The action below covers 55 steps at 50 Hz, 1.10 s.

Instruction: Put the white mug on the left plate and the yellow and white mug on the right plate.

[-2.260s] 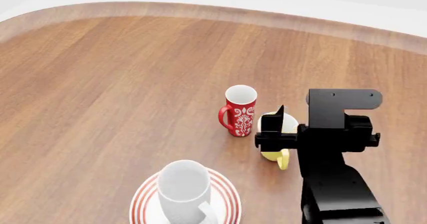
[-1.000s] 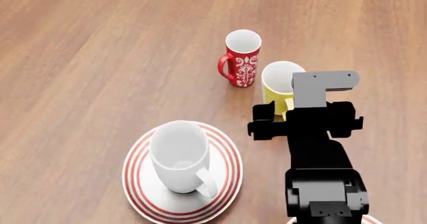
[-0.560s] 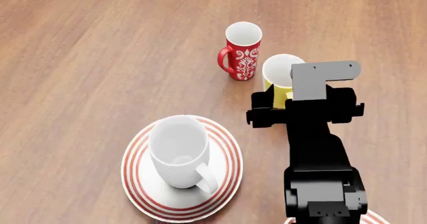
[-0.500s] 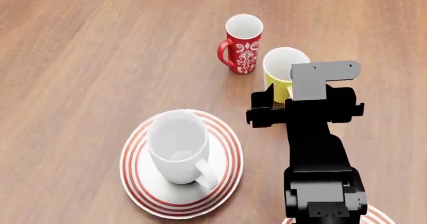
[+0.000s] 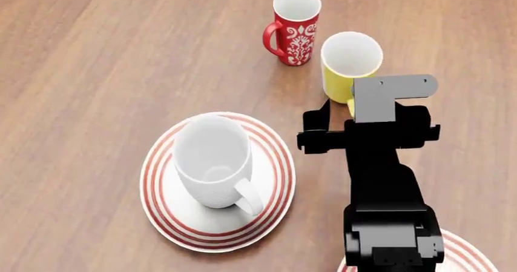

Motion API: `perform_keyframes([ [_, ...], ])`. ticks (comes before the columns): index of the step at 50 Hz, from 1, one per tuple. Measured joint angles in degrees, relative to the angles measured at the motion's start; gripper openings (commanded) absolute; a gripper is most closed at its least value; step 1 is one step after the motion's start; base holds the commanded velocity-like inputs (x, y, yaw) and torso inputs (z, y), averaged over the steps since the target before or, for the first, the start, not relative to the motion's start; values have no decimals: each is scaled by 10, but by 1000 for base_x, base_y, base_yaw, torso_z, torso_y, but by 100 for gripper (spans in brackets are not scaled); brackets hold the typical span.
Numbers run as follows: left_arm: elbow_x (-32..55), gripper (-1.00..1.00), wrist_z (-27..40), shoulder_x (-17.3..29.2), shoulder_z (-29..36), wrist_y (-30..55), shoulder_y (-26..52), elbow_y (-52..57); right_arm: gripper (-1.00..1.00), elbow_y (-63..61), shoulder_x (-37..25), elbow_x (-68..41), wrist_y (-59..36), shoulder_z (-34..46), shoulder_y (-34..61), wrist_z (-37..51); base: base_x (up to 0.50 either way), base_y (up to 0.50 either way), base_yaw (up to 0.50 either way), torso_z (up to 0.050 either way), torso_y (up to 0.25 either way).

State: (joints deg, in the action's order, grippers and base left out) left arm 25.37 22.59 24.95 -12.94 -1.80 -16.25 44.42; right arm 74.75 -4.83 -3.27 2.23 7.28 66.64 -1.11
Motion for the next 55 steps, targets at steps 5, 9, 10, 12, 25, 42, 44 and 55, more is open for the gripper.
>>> perform_keyframes([
  [5,3,100,1,1,-1,0,1,-1,100,-11,-1,-1,0,-1,-2,0,0,0,0,0,0],
  [9,4,100,1,1,-1,0,1,-2,100,-29,-3,-2,-3,-2,-8,-1,0,0,0,0,0],
  [10,4,100,1,1,-1,-1,2,-2,100,-33,-3,-3,-3,-2,-9,-1,0,0,0,0,0],
  [12,4,100,2,1,-1,-1,2,-3,100,-40,-4,-4,-3,-3,-12,-2,0,0,0,0,0],
  [25,-9,100,-3,1,2,-13,-3,-3,100,-51,-5,-9,3,-3,-19,-4,0,0,0,0,-125],
  [42,-8,100,-1,2,2,-15,-1,-7,100,-104,-9,-18,-10,-3,-36,1,0,0,0,0,-18],
  [44,-8,100,-1,2,2,-16,-1,-8,100,-112,-10,-20,-13,-4,-39,2,0,0,0,0,-17],
  [55,-15,100,0,2,4,-20,-1,-7,100,-163,-14,-26,-33,-4,-54,4,0,0,0,0,-145],
])
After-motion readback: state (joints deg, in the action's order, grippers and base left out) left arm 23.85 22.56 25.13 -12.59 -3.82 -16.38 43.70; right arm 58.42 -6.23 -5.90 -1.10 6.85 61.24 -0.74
